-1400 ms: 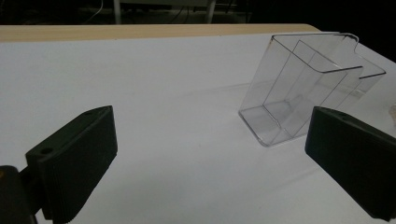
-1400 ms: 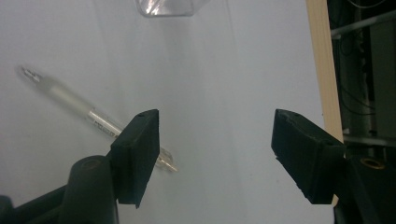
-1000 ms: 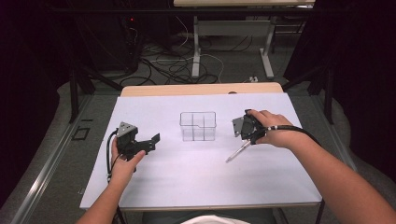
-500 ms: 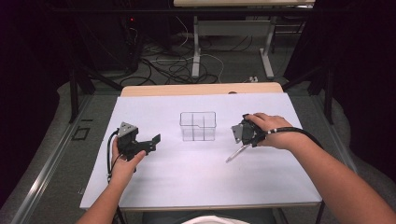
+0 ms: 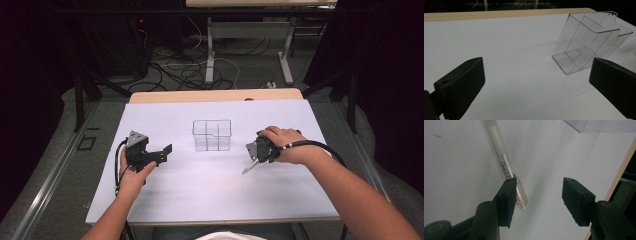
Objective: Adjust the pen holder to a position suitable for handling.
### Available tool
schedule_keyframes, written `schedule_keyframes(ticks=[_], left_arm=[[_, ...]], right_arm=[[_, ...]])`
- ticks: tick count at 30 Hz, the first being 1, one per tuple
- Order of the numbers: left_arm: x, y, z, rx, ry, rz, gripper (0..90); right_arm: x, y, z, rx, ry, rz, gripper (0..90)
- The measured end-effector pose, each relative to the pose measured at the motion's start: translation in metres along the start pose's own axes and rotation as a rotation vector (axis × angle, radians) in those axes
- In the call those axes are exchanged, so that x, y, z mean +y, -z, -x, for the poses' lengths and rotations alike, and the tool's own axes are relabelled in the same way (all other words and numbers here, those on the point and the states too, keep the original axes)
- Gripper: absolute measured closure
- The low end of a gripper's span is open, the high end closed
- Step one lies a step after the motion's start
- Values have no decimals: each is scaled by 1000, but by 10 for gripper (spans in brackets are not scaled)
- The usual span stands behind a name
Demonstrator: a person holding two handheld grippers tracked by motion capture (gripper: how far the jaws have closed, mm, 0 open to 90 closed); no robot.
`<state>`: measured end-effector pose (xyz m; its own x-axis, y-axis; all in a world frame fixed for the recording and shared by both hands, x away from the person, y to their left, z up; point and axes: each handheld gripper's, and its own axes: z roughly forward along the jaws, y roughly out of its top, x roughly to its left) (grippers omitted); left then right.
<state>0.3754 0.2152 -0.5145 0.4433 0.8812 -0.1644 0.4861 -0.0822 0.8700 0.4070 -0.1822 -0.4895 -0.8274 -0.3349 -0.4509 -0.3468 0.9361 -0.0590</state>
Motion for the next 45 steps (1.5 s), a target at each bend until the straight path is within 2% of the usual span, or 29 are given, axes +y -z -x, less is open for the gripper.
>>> schedule_keyframes(ticks=[1,3,4,5,6,7,8,9,12,13,14,16,17,18,20,22,24,30,32,33,34,35,36,37,39,40,41,43,45], left_arm=[[0,0,0,-1,1,0,3],[0,0,0,0,-2,-1,3],[0,-1,0,0,-1,-2,3],[0,-1,0,0,0,-1,3],[0,-1,0,-1,-1,-2,3],[0,-1,1,-1,-1,-2,3],[0,-1,1,-1,-2,-3,3],[0,-1,1,0,-3,-3,3],[0,-1,1,0,-3,-2,3],[0,-1,1,0,-3,-3,3],[0,-1,1,1,-3,-3,3],[0,-1,1,0,-4,-4,3],[0,-1,1,0,-4,-4,3],[0,-1,1,0,-4,-4,3],[0,-1,1,0,-4,-3,3],[0,-1,1,1,-4,-3,3],[0,-1,1,3,-2,-1,3],[0,-1,0,5,-2,1,3],[0,-1,0,4,-2,0,3],[0,-1,1,4,-3,-2,3],[0,-1,1,3,-3,-2,3],[0,-1,1,3,-4,-2,3],[0,-1,1,4,-5,-5,3],[0,-1,1,4,-5,-5,3],[0,-1,1,4,-4,-2,3],[0,-1,1,4,-4,-2,3],[0,-1,1,4,-5,-3,3],[0,-1,1,3,-4,-3,3],[0,-1,1,3,-4,-2,3]], right_arm=[[-1,-3,-2,-17,-4,24,488],[0,-3,-3,23,3,10,508],[0,-7,-5,-10,5,44,522],[0,-6,-5,12,6,35,528],[0,-6,-5,12,6,35,528],[0,-11,-8,-20,16,60,537],[2,-9,-6,26,29,26,546],[2,-9,-8,35,14,21,548],[4,-12,-9,15,28,38,550],[7,-13,-9,35,32,31,555],[8,-16,-11,-13,27,67,556],[12,-14,-9,67,52,21,557],[12,-14,-9,67,52,21,557],[13,-15,-9,86,53,16,559],[15,-19,-13,58,62,46,568],[16,-20,-13,58,68,45,571],[18,-20,-12,106,82,9,582],[21,-25,-13,114,95,9,599],[21,-28,-15,82,96,33,603],[22,-28,-14,118,109,12,606],[22,-28,-14,118,109,12,606],[24,-29,-14,148,116,-10,620],[24,-29,-14,148,116,-10,620],[25,-32,-15,125,116,5,628],[26,-33,-14,132,121,1,645],[26,-35,-15,113,122,15,655],[27,-35,-15,115,126,12,661],[28,-34,-13,155,123,-15,681],[28,-34,-13,154,123,-13,692]])
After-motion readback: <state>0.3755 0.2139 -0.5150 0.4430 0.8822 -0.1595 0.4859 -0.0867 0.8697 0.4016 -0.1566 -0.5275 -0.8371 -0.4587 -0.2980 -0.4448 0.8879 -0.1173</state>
